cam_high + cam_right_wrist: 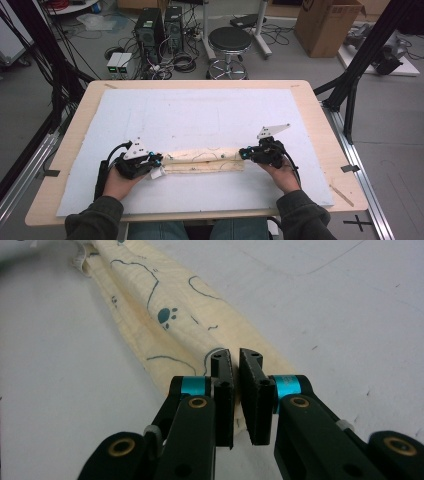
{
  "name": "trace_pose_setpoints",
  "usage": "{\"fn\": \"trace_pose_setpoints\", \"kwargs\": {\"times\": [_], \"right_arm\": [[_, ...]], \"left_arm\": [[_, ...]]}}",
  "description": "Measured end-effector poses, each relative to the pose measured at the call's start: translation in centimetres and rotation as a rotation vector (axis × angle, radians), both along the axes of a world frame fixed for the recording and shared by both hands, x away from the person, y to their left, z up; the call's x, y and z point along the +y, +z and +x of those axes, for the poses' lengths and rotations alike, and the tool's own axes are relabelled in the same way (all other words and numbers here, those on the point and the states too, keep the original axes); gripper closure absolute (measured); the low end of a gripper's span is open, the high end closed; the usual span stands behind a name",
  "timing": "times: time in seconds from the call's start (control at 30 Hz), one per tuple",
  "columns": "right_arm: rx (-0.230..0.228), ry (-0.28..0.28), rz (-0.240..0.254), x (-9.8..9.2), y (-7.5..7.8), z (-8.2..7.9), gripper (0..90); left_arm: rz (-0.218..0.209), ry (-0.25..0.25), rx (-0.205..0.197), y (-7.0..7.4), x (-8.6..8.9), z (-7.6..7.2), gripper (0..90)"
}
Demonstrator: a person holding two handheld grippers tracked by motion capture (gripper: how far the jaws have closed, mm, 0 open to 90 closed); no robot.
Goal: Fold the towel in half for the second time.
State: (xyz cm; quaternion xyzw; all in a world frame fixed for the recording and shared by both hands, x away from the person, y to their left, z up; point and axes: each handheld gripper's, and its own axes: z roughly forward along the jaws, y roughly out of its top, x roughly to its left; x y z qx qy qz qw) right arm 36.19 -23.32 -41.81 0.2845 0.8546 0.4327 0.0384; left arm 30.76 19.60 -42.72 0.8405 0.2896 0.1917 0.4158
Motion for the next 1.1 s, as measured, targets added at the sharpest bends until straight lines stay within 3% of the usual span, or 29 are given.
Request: {"fn": "trace_pose_setpoints", "kwargs": {"times": [0.7,0.8,0.93,1.1], "right_arm": [[0.006,0.052,-0.043,0.0,-1.3,-2.2,82.5],[0.011,0.056,-0.039,-0.1,-1.4,-2.4,80.1],[0.014,0.059,-0.031,-0.2,-1.3,-2.6,69.3],[0.005,0.07,0.023,-0.5,-0.2,-3.0,58.5]], "left_arm": [[0.002,-0.019,0.015,-0.8,0.6,-1.3,81.8],[0.0,-0.02,0.016,-0.8,0.7,-1.5,75.0],[-0.022,-0.029,0.03,-0.4,1.1,-1.8,61.1],[-0.071,-0.037,0.012,0.6,1.6,-2.3,50.8]]}}
